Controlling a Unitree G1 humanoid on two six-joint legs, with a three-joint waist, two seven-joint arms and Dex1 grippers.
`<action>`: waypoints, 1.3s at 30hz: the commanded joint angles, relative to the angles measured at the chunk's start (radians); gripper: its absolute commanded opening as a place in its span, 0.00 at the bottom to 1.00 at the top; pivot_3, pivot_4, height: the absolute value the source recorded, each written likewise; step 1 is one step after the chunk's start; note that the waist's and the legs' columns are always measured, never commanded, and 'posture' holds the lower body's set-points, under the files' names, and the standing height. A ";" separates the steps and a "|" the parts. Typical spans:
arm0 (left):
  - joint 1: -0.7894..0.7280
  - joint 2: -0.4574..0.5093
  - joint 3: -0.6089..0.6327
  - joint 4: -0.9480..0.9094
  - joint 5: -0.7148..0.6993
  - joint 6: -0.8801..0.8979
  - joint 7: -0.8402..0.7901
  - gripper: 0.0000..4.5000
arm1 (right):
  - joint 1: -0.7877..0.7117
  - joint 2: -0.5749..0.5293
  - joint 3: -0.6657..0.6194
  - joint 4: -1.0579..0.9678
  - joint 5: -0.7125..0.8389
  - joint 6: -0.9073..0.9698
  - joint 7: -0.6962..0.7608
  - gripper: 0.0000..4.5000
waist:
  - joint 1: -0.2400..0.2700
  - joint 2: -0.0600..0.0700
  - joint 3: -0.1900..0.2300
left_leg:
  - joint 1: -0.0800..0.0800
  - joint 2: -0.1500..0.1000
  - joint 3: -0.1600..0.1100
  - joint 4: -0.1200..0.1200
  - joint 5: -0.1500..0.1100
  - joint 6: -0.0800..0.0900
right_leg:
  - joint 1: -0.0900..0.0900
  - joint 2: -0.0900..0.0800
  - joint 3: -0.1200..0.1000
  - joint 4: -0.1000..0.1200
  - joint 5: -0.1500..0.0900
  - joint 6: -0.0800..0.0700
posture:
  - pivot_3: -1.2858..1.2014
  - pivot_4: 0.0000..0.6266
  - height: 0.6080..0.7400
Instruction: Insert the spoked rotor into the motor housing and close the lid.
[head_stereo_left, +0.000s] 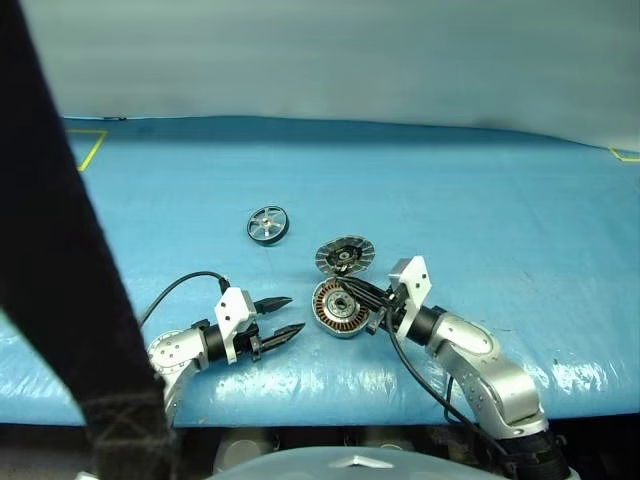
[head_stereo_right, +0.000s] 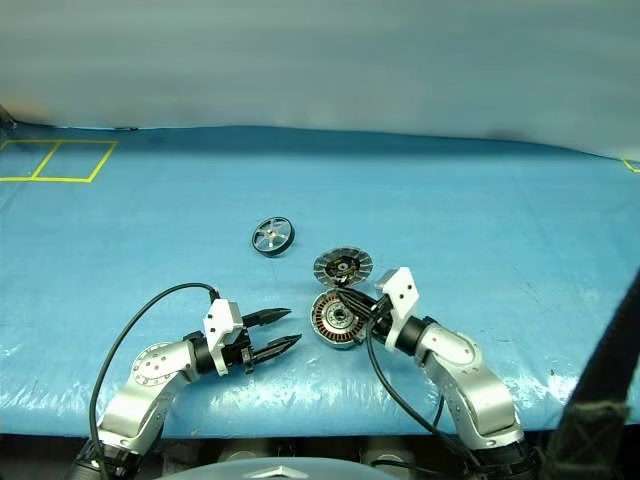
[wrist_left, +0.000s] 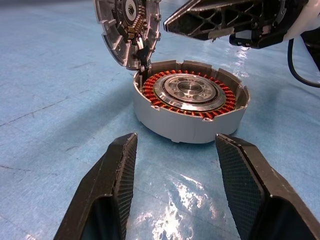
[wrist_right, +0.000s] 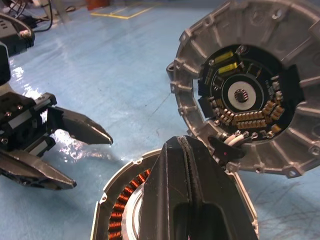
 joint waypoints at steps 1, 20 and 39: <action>-0.004 0.004 -0.009 -0.072 0.005 0.019 0.009 0.59 | 0.009 -0.030 0.022 -0.011 -0.051 -0.038 0.015 0.01 | 0.000 0.000 0.000 | 0.000 0.000 0.000 0.000 0.000 0.000 | 0.000 0.000 0.000 0.000 0.000 0.000 | 0.52 0.24 1.00; -0.008 0.012 -0.018 -0.153 0.004 0.124 0.053 0.59 | -0.013 -0.111 0.098 -0.026 -0.192 -0.095 0.066 0.01 | 0.000 0.000 0.000 | 0.000 0.000 0.000 0.000 0.000 -0.001 | 0.000 0.001 0.000 0.000 0.000 0.001 | 0.52 0.24 1.00; -0.002 -0.003 -0.026 -0.118 0.026 0.099 0.058 0.59 | -0.036 -0.078 0.073 0.042 -0.127 -0.044 0.084 0.01 | 0.003 -0.002 -0.001 | 0.008 0.000 0.000 0.000 0.000 0.000 | 0.003 -0.008 -0.001 -0.001 0.000 0.000 | 0.52 0.24 1.00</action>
